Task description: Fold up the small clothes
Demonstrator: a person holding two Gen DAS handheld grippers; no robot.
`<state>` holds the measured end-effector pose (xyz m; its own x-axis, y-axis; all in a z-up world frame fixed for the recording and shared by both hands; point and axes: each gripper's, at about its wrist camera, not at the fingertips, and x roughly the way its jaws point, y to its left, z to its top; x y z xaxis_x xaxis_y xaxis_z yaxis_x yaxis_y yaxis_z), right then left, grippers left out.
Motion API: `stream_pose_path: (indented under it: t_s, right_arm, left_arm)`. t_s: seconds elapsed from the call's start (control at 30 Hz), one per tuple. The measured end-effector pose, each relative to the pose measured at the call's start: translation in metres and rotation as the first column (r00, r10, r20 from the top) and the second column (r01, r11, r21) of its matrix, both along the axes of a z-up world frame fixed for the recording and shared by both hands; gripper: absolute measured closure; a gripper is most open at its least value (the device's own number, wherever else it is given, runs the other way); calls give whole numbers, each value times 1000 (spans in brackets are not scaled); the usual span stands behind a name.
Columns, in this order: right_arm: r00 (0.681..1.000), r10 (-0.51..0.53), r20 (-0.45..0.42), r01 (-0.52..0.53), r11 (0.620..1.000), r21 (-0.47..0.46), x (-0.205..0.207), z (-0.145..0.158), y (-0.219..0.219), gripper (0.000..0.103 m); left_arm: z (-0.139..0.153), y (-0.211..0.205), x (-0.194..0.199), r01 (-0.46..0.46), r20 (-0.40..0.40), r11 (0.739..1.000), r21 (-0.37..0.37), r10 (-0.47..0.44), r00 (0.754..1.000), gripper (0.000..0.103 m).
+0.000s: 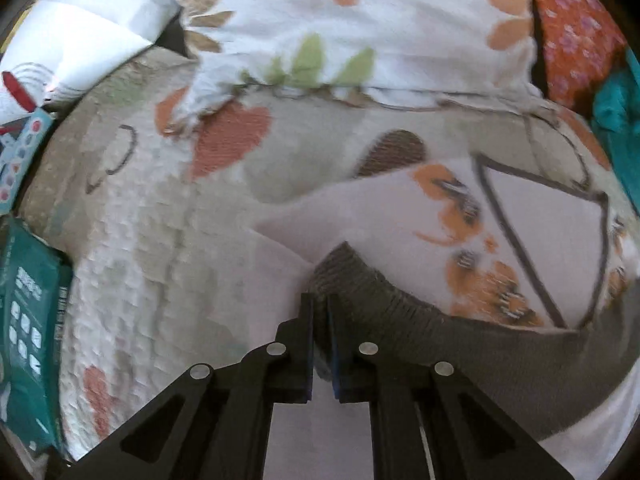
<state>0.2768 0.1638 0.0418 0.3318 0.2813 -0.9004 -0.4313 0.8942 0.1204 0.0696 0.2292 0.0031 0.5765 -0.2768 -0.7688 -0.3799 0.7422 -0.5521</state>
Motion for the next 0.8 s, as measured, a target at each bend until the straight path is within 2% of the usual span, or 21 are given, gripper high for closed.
stream_pose_path:
  t_s: [0.13,0.2,0.3,0.33,0.47,0.53,0.6,0.63,0.67,0.7,0.77,0.8]
  right_arm:
    - [995,86,-57,-82,994,65,-3,-4,24,98]
    - [996,86,-39,-81,990,111,-10,8,19,96]
    - [998,57,-19,-52,982,179,-21,34,-14,76]
    - [999,35,-8,-33,983,181,-26,41,-34,71]
    - [999,-32,14,30,989,144,-43,43,-120,71]
    - [997,-74,29,72,994,85,-50,32,-172,71]
    - [990,-143,5,142,989,36,-53,16,-229,71]
    - [983,-185,-5,185,982,30,-54,10,-253,71]
    - [973,-232,-8,232,972,19,-55,4,-278,71]
    - [950,-313,-5,313,950,-4,-55,-3,-315,71]
    - [906,-423,-25,423,906,16,-58,-9,-364,73]
    - [871,-490,-41,491,870,32,-62,-11,-392,73]
  left_arm:
    - [1,0,-1,-1,-3,1000,-8,1,1000,100]
    - [3,0,-2,-7,-6,1000,-2,7,1000,100]
    - [11,-2,-5,-22,-4,999,44,22,1000,100]
    - [14,-3,-5,-29,0,998,63,29,1000,100]
    - [31,-13,-10,-43,27,986,161,39,999,96]
    - [37,-22,-10,-44,34,978,202,38,999,88]
    - [40,-29,-8,-49,25,975,219,44,999,75]
    - [41,-34,-6,-50,19,972,230,47,999,72]
    - [40,-36,-3,-47,10,969,241,46,999,67]
    - [39,-40,-1,-43,-4,968,248,45,999,62]
    - [32,-47,1,-45,-42,965,259,57,997,61]
    - [29,-49,1,-50,-56,963,265,67,996,61]
